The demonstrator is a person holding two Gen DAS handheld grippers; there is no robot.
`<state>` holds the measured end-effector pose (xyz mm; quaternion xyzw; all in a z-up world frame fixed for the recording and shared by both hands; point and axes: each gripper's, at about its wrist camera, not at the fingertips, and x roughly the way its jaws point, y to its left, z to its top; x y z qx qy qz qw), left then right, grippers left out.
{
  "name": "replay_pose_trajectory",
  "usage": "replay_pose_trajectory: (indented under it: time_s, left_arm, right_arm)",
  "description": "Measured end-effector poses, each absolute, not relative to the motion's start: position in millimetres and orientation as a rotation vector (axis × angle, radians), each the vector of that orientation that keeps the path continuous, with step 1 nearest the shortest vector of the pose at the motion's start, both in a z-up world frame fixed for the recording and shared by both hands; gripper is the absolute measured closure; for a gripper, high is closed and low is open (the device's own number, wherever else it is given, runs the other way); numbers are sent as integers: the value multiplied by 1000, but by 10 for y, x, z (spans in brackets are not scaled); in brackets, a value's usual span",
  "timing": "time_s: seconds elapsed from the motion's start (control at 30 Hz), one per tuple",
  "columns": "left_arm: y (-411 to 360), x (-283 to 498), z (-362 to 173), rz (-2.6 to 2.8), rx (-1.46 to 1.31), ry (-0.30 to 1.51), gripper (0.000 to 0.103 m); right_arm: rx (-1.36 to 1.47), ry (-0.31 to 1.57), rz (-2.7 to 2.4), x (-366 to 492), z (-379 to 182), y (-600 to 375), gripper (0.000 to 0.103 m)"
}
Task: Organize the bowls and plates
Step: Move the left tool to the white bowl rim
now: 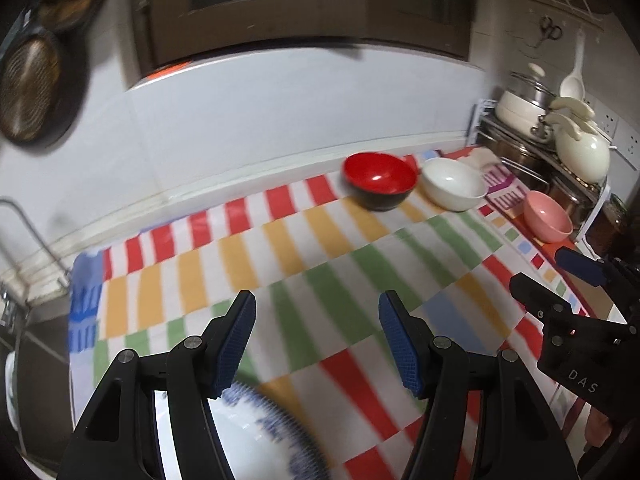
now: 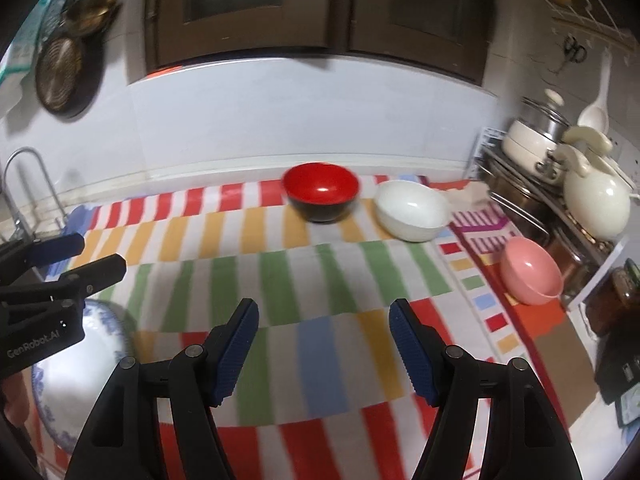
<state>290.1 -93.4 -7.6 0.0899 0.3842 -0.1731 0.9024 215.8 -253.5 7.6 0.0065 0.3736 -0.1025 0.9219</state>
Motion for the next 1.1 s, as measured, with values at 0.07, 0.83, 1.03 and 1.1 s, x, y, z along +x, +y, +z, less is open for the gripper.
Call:
replay_pose_trajectory:
  time_s: [0.07, 0.83, 1.03, 1.1]
  left_arm:
    - [-1085, 2936, -59, -369, 201, 784, 40]
    - [-2490, 3631, 66, -473, 244, 756, 41]
    - [-2749, 3805, -47, -500, 254, 761, 45]
    - [-2818, 3876, -88, -505, 254, 759, 46]
  right_arm:
    - [25, 761, -232, 2162, 83, -2680, 34]
    - [86, 679, -346, 2580, 201, -3952, 35]
    - [129, 678, -391, 2694, 103, -4231, 35]
    - [139, 683, -395, 2753, 63, -4313, 35]
